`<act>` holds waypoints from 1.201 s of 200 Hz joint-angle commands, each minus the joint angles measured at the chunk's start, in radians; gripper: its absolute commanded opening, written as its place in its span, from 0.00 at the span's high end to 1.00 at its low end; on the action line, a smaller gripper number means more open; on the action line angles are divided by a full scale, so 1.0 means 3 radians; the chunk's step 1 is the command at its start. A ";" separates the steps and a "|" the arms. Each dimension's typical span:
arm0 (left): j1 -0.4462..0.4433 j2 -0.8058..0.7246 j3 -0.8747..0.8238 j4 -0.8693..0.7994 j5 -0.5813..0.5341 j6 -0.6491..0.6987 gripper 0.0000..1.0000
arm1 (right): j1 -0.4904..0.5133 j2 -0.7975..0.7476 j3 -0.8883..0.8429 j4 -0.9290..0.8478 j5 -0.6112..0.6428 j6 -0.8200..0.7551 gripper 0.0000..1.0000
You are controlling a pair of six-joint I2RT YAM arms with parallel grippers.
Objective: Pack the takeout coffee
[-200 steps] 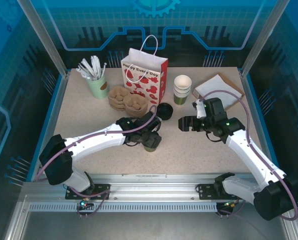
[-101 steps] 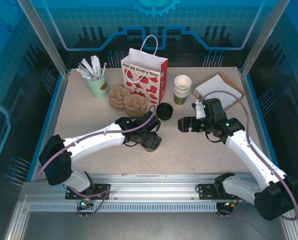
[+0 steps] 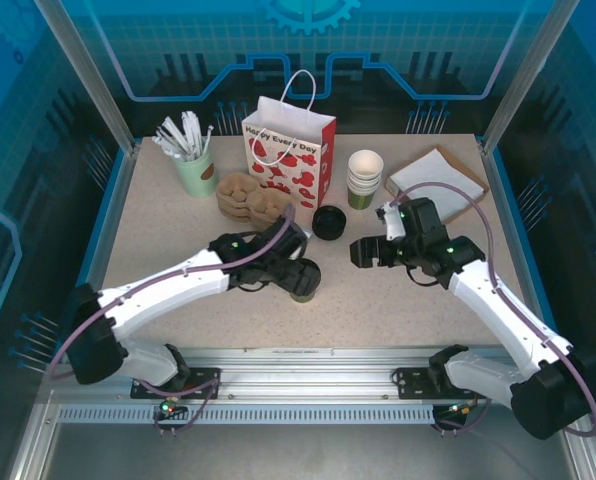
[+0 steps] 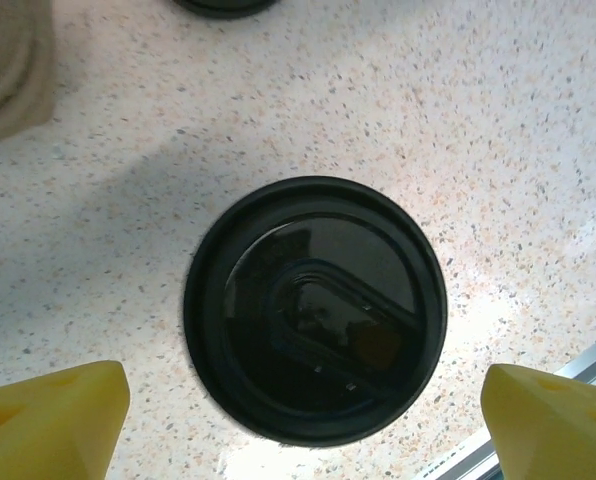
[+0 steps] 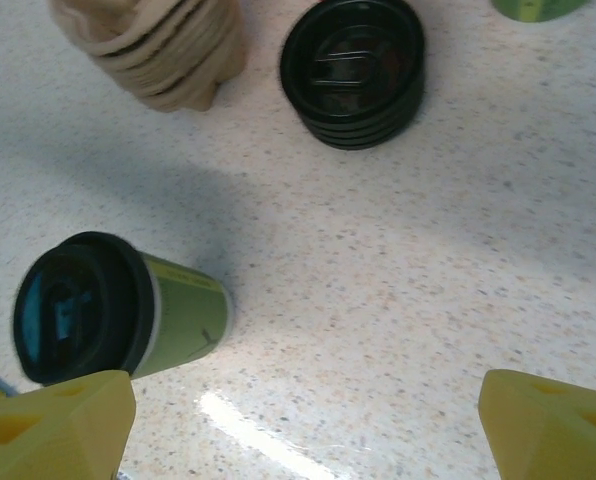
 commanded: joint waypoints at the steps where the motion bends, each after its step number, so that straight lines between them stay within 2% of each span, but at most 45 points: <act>1: 0.0258 -0.0321 -0.0291 0.0121 0.0351 -0.0172 0.08 | 0.0222 0.0072 -0.0085 0.0318 -0.0373 0.0020 0.09; 36: 0.0707 -0.0488 -0.0655 0.0518 0.1051 -0.0415 0.10 | 0.0593 0.0394 -0.0171 0.0654 -0.0553 0.0059 0.07; 81: 0.1100 -0.0436 -0.0904 0.0941 0.1525 -0.0582 0.20 | 0.0809 0.0718 -0.0224 0.0962 -0.0704 0.0154 0.06; 121: 0.1186 -0.0251 -0.0961 0.1169 0.1684 -0.0655 0.27 | 0.0810 0.0913 -0.0229 0.1106 -0.0783 0.0200 0.08; 240: 0.1187 0.0022 -0.1205 0.1369 0.1670 -0.0660 0.34 | 0.0741 0.1070 -0.0410 0.1260 -0.0826 0.0218 0.23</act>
